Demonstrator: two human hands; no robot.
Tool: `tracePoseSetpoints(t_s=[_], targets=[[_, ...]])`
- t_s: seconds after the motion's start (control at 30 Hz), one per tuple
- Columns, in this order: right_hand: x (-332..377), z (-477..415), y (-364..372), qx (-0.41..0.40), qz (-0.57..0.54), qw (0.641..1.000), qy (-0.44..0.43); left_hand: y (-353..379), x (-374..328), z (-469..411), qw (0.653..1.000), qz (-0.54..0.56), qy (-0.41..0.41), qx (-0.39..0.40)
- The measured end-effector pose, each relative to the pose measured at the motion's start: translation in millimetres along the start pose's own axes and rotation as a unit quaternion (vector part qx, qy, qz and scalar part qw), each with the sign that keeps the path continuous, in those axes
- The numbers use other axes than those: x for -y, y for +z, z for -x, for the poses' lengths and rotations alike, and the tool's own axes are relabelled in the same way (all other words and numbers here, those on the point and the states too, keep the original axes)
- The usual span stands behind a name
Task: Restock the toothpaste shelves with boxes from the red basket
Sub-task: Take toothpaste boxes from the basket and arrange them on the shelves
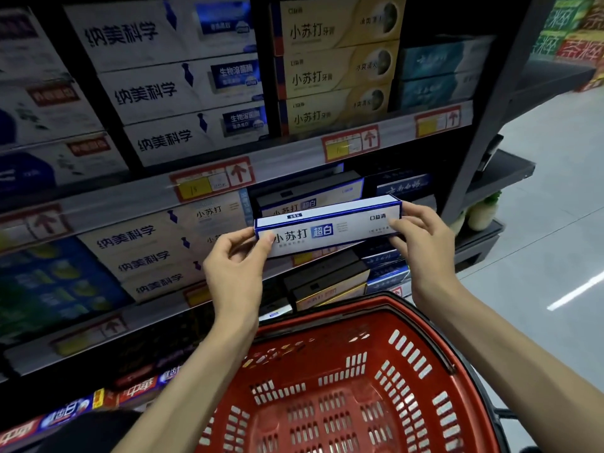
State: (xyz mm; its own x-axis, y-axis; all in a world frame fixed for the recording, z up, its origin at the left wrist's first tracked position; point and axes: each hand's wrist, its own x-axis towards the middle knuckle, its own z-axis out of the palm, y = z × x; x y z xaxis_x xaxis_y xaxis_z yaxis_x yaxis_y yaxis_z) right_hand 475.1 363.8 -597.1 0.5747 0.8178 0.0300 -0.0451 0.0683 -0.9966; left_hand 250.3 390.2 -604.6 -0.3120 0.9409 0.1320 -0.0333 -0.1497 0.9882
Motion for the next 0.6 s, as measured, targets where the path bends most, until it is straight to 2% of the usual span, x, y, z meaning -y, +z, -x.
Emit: tracePoseSetpoints(t_s=[0.2, 0.37, 0.6], targets=[[8.4, -21.3, 11.2, -0.001, 0.001, 1.0, -0.012, 14.4, 4.7, 0.9, 0.998, -0.04, 0.041, -0.005], [9.0, -35.5, 18.1, 0.027, 0.028, 0.999, -0.033, 25.0, 4.4, 0.0, 0.997, -0.071, 0.031, 0.027], [7.8, -53.5, 30.4, 0.049, 0.062, 0.996, -0.052, 35.0, 6.0, -0.9, 0.998, -0.054, 0.027, 0.032]])
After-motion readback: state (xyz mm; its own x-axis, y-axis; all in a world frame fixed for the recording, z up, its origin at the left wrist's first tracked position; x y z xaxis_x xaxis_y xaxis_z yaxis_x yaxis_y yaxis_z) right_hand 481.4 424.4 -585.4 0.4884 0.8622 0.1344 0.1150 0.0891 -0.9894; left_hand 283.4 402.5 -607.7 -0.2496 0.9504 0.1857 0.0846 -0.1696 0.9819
